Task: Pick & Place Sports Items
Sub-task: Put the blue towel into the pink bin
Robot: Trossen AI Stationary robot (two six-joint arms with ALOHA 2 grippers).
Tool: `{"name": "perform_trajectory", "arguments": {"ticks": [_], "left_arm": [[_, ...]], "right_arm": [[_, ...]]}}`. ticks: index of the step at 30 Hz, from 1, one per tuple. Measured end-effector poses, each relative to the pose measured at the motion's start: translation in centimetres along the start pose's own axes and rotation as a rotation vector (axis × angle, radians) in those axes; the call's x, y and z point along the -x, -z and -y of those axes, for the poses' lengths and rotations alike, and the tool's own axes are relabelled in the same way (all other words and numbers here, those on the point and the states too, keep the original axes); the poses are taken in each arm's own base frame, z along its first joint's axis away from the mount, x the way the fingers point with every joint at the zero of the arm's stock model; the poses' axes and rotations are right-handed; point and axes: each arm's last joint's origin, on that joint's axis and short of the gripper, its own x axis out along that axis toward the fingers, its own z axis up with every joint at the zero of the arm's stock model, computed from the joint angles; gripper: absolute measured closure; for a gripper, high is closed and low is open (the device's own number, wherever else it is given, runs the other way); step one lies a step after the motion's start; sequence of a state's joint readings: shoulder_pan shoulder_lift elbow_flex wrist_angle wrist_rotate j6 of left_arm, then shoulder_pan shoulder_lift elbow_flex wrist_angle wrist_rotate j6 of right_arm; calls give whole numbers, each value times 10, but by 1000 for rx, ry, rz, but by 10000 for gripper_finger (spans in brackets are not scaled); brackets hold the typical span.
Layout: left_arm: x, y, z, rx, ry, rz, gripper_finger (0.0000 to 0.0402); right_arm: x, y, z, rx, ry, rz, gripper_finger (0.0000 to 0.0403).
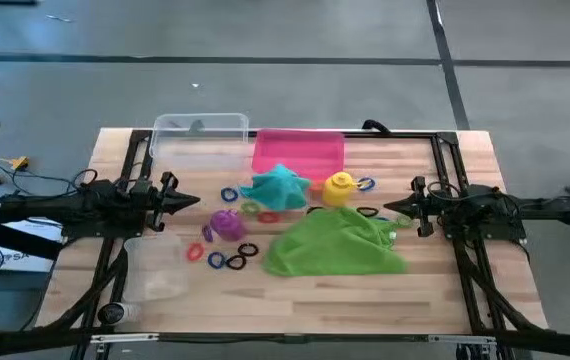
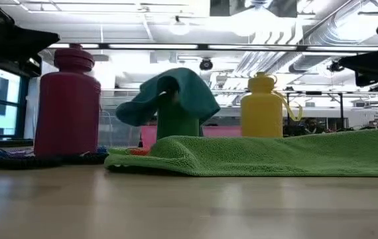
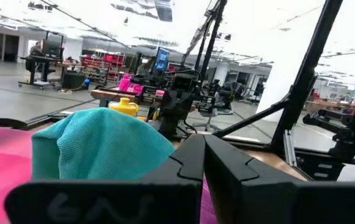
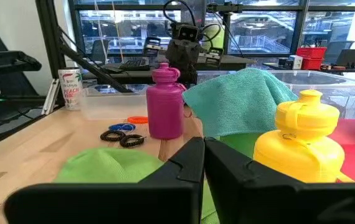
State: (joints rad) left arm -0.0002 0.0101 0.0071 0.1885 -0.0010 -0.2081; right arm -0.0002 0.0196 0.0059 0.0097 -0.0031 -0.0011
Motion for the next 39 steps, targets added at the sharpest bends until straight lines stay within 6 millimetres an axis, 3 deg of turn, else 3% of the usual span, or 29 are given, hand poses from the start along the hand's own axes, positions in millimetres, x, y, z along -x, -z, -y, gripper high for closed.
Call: {"name": "perform_trajectory", "arguments": {"ticks": [8, 14, 22, 29, 39], "left_arm": [[0, 1, -4, 44, -147, 17, 390], [-4, 0, -6, 19, -252, -121, 318], [-24, -30, 0, -43, -273, -243, 224], [-51, -55, 0, -123, -310, -319, 227], [-93, -73, -20, -96, -310, -523, 251]], "right_arm": [[0, 0, 0, 0, 0, 0, 403], [0, 0, 0, 0, 0, 0, 403], [0, 0, 0, 0, 0, 0, 403], [0, 0, 0, 0, 0, 0, 403], [0, 0, 0, 0, 0, 0, 402]]}}
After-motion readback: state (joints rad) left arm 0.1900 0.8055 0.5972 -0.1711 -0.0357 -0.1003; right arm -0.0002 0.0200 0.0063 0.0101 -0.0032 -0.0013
